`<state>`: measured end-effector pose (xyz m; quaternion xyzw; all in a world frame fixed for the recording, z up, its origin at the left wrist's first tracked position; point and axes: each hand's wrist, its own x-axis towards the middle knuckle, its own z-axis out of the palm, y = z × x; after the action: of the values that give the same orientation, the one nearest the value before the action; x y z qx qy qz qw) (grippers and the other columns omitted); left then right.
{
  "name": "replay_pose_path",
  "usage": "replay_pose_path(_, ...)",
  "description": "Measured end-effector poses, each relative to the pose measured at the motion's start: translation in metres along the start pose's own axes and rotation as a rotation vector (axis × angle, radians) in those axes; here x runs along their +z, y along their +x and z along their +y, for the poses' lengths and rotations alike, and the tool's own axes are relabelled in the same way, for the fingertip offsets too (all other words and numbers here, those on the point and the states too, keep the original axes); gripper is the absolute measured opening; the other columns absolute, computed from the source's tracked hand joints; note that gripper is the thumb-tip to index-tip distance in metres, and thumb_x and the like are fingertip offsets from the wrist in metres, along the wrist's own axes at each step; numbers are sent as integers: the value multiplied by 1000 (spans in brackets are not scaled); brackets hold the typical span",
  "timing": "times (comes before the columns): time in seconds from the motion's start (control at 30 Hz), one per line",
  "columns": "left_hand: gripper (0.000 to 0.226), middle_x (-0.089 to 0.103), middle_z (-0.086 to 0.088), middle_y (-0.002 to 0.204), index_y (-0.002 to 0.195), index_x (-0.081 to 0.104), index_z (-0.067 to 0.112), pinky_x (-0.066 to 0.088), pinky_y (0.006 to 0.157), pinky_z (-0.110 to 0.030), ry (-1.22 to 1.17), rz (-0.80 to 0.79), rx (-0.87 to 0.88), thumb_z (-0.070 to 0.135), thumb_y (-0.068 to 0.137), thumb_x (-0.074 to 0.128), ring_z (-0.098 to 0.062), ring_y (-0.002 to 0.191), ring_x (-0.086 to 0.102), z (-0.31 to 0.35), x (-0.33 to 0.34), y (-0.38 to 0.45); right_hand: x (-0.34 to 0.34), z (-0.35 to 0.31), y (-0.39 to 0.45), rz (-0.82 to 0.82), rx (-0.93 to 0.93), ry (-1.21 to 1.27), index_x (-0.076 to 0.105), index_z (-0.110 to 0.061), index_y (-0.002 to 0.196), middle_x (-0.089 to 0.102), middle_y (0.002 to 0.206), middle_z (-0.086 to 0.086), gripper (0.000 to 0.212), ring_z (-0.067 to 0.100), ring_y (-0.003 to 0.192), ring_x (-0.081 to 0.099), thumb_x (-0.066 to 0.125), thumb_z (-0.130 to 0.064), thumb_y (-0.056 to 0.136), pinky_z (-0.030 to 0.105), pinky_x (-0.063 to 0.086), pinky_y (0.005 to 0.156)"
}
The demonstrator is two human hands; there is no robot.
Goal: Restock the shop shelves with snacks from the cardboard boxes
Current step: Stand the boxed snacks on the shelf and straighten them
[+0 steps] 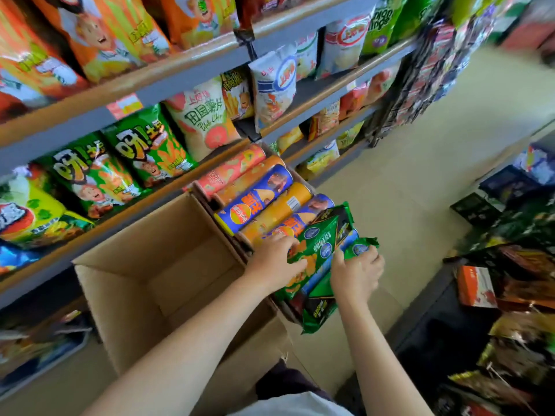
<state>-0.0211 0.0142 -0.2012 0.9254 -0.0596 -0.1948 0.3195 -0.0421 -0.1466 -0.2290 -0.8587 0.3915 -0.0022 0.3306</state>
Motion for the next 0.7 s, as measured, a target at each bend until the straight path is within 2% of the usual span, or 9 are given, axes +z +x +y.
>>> replay_pose_path(0.07, 46, 54, -3, 126, 128, 56, 18, 42, 94, -33, 129, 11, -6, 45, 92, 61, -23, 118, 49, 9, 11, 5, -2, 14, 4, -65, 136, 91, 35, 2, 141, 42, 140, 25, 67, 43, 129, 42, 65, -30, 90, 49, 37, 102)
replay_pose_path(0.17, 41, 50, -5, 124, 123, 49, 16, 48, 89, -41, 295, 41, -37, 46, 95, 57, -26, 120, 47, 20, 19, 10, -6, 33, 8, -202, 246, 155, 47, -5, 120, 58, 121, 16, 43, 36, 116, 56, 60, -37, 95, 38, 40, 83)
replay_pose_path(0.23, 37, 50, -6, 121, 118, 48, 17, 46, 81, -41, 337, 39, -51, 46, 98, 54, -27, 117, 49, 26, 19, 12, -6, 42, 10, -248, 216, 166, 53, -12, 104, 60, 101, 7, 31, 32, 105, 59, 56, -42, 97, 34, 37, 75)
replay_pose_path(0.37, 27, 50, -8, 112, 99, 47, 17, 39, 70, -37, 391, -25, -49, 44, 102, 47, -30, 108, 50, 29, 16, 17, -6, 48, 15, -273, 113, 195, 57, -11, 83, 58, 78, 0, 31, 28, 84, 58, 55, -37, 99, 33, 35, 65)
replay_pose_path(0.47, 34, 42, -7, 98, 78, 37, 16, 37, 74, -36, 233, -21, -35, 36, 99, 55, -27, 99, 42, 25, 14, 22, -14, 45, 16, -254, 39, 223, 43, -15, 67, 50, 65, -1, 38, 23, 67, 49, 57, -30, 98, 35, 30, 54)
replay_pose_path(0.57, 45, 39, -6, 88, 64, 31, 19, 25, 69, -30, -72, 30, 7, 19, 94, 65, -21, 87, 39, 24, 4, 19, -27, 34, 18, -264, -91, 338, 33, -17, 61, 39, 58, -4, 46, 10, 53, 35, 63, -24, 96, 24, 25, 48)
replay_pose_path(0.63, 46, 39, 0, 77, 64, 31, 20, 26, 66, -28, -239, 97, -30, 14, 92, 67, -17, 76, 40, 21, -6, 12, -37, 19, 19, -339, -168, 471, 35, -17, 60, 34, 57, -6, 46, 5, 50, 30, 67, -20, 93, 23, 23, 47)
replay_pose_path(0.7, 39, 44, 7, 67, 67, 38, 18, 33, 64, -23, -478, 173, -138, 16, 89, 71, -6, 64, 45, 12, -18, 2, -48, -2, 18, -413, -178, 632, 44, -11, 62, 39, 60, -3, 40, 6, 58, 37, 70, -22, 90, 30, 30, 54)
